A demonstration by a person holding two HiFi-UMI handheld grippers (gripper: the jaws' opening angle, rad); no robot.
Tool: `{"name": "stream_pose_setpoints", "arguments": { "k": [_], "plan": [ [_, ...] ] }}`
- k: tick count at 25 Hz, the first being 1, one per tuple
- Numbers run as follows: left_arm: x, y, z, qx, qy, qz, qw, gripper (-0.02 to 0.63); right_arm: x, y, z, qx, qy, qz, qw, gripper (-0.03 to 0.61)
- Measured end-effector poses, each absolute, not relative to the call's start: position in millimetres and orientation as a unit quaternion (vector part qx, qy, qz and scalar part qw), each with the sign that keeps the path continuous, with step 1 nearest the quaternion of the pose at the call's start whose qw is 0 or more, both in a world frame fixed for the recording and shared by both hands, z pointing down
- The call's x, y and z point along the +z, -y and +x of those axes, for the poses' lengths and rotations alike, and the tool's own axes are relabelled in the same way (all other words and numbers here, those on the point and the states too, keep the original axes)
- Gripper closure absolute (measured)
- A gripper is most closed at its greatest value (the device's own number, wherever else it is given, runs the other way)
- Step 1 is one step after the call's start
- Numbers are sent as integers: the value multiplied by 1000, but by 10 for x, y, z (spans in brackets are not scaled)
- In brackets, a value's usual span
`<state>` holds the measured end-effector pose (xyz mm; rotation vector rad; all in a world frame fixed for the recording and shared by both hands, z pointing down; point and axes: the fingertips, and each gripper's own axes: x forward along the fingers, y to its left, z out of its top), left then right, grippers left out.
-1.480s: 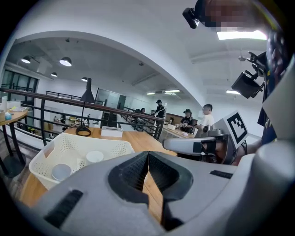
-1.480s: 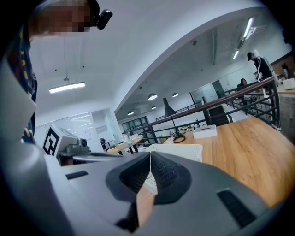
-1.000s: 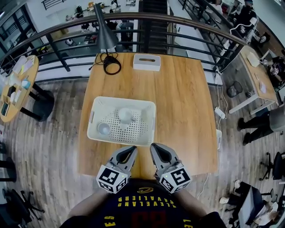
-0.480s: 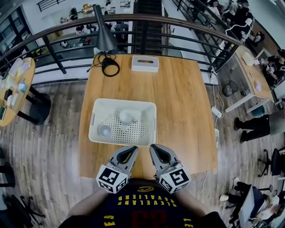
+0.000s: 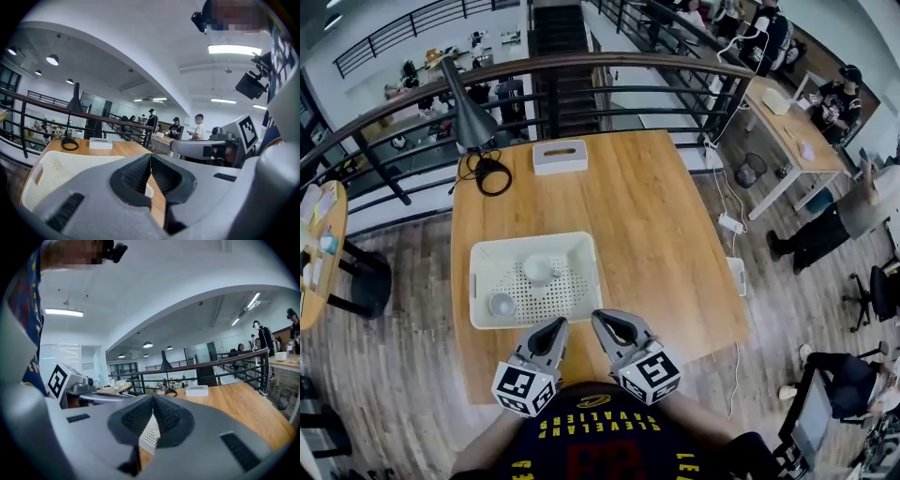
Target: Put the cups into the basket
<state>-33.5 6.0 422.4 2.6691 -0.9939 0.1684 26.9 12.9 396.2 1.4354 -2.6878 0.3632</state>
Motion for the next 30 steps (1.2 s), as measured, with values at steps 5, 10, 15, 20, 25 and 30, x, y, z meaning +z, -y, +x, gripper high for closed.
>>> {"name": "stream_pose_setpoints", "arguments": {
  "k": [5,10,15,20,25,30],
  "plan": [
    [4236,-86,-363,57,347,925,145,603,3953,-169,239,111,878,464,43,566],
    [4194,-42,-388,50,353,923,146,603,3917,-143,191,105,883,456,49,566],
    [4251,-84,-410,55,351,921,159,603,3974,-179,149,115,883,452,56,566],
    [4317,-103,-444,60,354,919,165,603,3997,-191,67,121,888,441,54,566],
    [4364,-163,-357,73,340,923,166,603,4037,-271,114,130,884,445,50,566],
    [4420,-233,-215,80,329,925,169,603,4088,-356,247,135,880,453,48,566]
  ]
}}
